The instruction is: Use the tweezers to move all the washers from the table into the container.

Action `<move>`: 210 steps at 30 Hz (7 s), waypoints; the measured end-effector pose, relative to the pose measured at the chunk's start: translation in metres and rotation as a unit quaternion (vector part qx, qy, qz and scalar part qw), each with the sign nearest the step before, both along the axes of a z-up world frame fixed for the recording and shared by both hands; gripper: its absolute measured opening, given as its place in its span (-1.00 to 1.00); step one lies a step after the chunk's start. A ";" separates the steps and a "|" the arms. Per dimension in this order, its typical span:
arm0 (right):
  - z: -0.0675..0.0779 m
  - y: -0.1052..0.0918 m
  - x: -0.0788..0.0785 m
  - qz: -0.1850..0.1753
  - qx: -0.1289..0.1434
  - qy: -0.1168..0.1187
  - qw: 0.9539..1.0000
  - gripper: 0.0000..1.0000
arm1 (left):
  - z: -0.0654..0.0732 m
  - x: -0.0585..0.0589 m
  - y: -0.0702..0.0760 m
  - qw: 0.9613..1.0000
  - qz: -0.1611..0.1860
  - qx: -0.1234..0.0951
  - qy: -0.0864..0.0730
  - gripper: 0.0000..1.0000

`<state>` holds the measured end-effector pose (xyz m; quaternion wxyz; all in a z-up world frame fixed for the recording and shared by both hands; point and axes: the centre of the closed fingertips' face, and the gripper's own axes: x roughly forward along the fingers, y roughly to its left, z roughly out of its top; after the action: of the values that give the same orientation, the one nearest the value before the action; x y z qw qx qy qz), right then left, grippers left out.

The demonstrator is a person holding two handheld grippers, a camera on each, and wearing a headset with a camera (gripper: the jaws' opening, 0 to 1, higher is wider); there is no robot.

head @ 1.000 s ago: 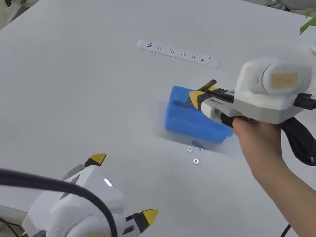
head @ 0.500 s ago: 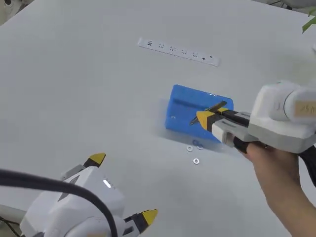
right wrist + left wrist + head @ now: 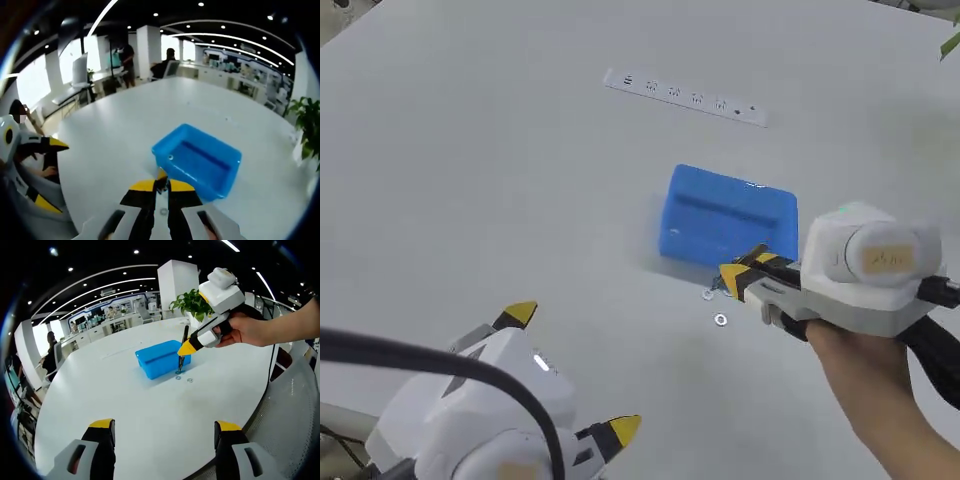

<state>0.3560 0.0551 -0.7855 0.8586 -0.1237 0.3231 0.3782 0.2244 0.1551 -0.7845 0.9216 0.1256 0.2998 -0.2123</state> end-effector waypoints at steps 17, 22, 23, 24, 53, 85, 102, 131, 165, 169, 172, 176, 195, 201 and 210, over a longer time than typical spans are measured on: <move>-0.025 -0.003 0.004 0.000 -0.018 0.026 1.000 -0.90 | 0.000 -0.001 0.001 1.000 0.002 0.002 0.000 0.64; -0.025 -0.002 0.004 -0.001 -0.015 0.027 1.000 -0.90 | 0.000 -0.001 0.001 1.000 0.002 0.003 0.000 0.64; -0.024 -0.001 0.004 -0.001 -0.014 0.027 1.000 -0.90 | 0.000 -0.001 0.001 1.000 0.002 0.003 0.001 0.64; -0.024 -0.001 0.003 0.000 -0.014 0.025 1.000 -0.90 | 0.000 -0.001 0.001 1.000 0.001 0.004 0.001 0.64; -0.024 0.003 0.006 -0.013 -0.010 0.027 0.999 -0.94 | 0.000 -0.001 0.001 1.000 0.000 0.005 -0.001 0.63; 0.025 0.015 0.017 0.006 0.042 0.012 0.999 -0.94 | 0.002 0.001 0.003 1.000 0.007 0.008 -0.009 0.66; 0.050 0.027 0.054 -0.001 0.059 -0.020 0.998 -0.93 | 0.010 0.003 0.000 1.000 0.009 -0.016 -0.025 0.89; -0.004 0.042 0.073 -0.008 0.005 0.008 1.000 -0.92 | 0.019 0.009 0.005 0.998 0.025 -0.016 -0.051 0.98; -0.014 0.030 0.084 -0.023 -0.006 -0.003 1.000 -0.89 | 0.012 0.008 0.004 0.999 0.017 -0.003 -0.044 0.95; -0.004 0.029 0.081 -0.022 0.008 -0.006 1.000 -0.90 | 0.014 0.008 0.005 0.999 0.019 -0.003 -0.046 0.95; 0.009 0.028 0.078 -0.029 0.029 -0.009 0.999 -0.90 | 0.014 0.007 0.005 0.999 0.019 0.000 -0.047 0.95; 0.026 0.024 0.069 -0.038 0.054 -0.012 0.998 -0.90 | 0.015 0.007 0.006 0.999 0.021 0.004 -0.049 0.95; 0.032 0.003 0.018 -0.052 0.076 0.002 0.996 -0.90 | 0.018 0.008 0.009 0.998 0.024 0.012 -0.057 0.92; 0.019 -0.008 0.007 -0.063 0.068 0.017 0.996 -0.90 | 0.018 0.008 0.009 0.998 0.023 0.010 -0.059 0.92; -0.008 -0.025 -0.005 -0.075 0.041 0.037 0.996 -0.90 | 0.016 0.009 0.009 0.998 0.021 0.010 -0.062 0.92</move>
<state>0.3510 0.0300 -0.7934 0.8765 -0.0492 0.3472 0.3298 0.2330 0.1640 -0.7682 0.9413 0.1415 0.2471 -0.1813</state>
